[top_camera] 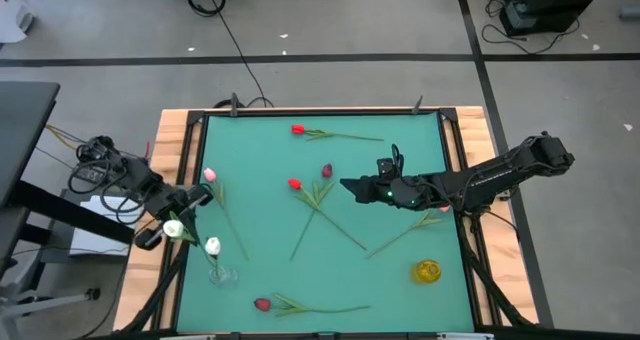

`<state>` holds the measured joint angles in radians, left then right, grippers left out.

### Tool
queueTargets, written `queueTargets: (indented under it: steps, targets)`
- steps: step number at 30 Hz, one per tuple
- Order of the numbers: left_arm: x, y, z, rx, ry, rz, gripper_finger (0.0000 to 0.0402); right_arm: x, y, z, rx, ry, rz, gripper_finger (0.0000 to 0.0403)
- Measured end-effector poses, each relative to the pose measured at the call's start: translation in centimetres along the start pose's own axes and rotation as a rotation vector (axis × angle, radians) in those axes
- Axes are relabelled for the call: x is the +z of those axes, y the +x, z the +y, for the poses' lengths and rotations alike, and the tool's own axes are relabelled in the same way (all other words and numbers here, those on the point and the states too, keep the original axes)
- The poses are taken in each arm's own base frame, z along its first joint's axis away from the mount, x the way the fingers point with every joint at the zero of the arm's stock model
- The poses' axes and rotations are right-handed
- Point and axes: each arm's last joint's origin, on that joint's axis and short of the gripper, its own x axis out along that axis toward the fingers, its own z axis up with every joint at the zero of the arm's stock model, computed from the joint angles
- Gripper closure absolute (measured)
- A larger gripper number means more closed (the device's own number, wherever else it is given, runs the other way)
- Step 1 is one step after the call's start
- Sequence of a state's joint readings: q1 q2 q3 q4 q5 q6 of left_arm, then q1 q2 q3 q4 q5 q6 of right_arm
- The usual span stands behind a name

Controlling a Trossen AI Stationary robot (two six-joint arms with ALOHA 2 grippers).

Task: Sort flowers into vase by color
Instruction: Put the white flower into the transparent vase

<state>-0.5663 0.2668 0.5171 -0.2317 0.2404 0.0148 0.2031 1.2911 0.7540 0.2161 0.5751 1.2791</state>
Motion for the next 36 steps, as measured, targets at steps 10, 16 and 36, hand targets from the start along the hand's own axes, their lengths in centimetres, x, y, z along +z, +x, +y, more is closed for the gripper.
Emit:
queueTargets:
  steps: [10,16,36]
  targets:
    - [0.1,0.7,0.0,-0.042,-0.019,0.0,0.0395,0.0,0.0,0.1,0.005,0.001,-0.002,0.0226]
    - [0.7,0.6,0.0,-0.042,0.002,-0.059,0.0395,0.0,0.0,0.1,0.005,-0.001,-0.003,0.0226]
    - [-0.7,1.5,0.2,-0.044,-0.023,0.092,0.0395,-0.2,-0.1,0.3,0.032,0.011,0.032,0.0226]
